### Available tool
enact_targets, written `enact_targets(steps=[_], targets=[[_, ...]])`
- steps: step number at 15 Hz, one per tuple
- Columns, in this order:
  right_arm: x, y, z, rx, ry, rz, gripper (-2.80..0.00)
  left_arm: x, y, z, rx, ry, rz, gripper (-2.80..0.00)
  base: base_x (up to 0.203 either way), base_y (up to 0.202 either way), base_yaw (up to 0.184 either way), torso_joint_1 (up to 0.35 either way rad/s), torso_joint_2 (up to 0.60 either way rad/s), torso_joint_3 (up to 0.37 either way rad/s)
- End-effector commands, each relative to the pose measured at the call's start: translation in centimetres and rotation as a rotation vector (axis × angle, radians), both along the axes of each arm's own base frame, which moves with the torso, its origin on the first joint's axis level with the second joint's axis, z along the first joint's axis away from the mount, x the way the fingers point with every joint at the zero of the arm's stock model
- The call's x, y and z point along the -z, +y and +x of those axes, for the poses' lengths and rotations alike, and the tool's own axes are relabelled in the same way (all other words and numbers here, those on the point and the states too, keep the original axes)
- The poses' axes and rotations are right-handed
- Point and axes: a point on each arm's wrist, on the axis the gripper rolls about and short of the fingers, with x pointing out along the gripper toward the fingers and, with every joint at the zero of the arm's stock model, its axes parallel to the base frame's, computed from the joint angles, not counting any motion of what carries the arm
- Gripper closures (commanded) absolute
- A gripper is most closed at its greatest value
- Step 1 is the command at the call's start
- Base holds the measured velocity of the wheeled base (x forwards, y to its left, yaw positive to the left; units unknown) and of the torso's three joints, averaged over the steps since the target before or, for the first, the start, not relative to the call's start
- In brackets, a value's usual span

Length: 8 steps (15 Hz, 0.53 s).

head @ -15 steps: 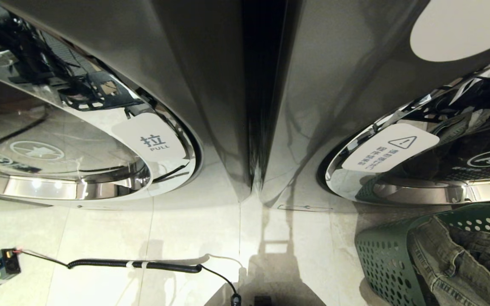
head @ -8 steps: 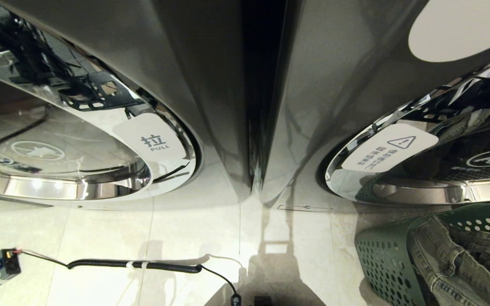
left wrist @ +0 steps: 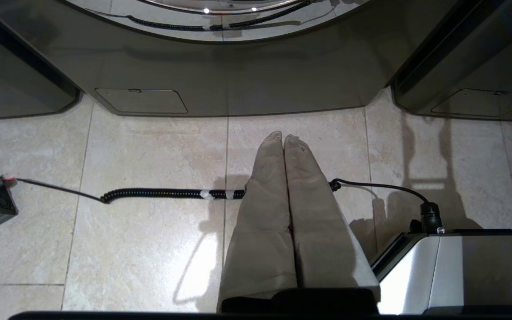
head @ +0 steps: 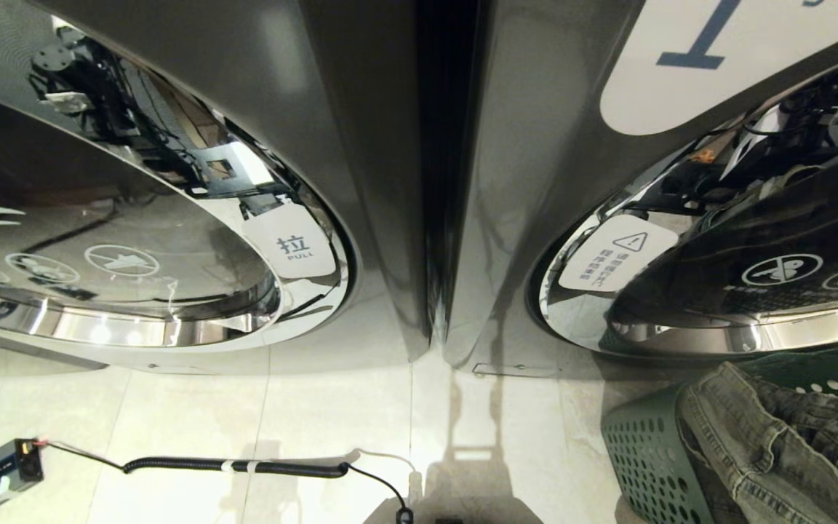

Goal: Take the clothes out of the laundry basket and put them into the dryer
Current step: Take the clothes out of the basket

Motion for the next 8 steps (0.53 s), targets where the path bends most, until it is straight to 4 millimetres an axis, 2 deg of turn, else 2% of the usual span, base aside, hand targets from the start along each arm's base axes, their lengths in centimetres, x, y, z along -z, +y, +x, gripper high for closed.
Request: enact_targets(steps=[1, 8], targets=[[-0.01, 0.0, 0.01, 0.0, 0.0, 0.0, 0.0, 0.0, 0.0, -0.01, 0.0, -0.002, -0.001, 0.0, 0.0, 0.0, 0.0, 0.002, 0.0, 0.253], [-0.01, 0.0, 0.01, 0.001, 0.001, 0.005, 0.0, 0.0, 0.0, -0.01, 0.0, -0.002, -0.001, 0.0, 0.0, 0.0, 0.0, 0.001, 0.0, 0.203]])
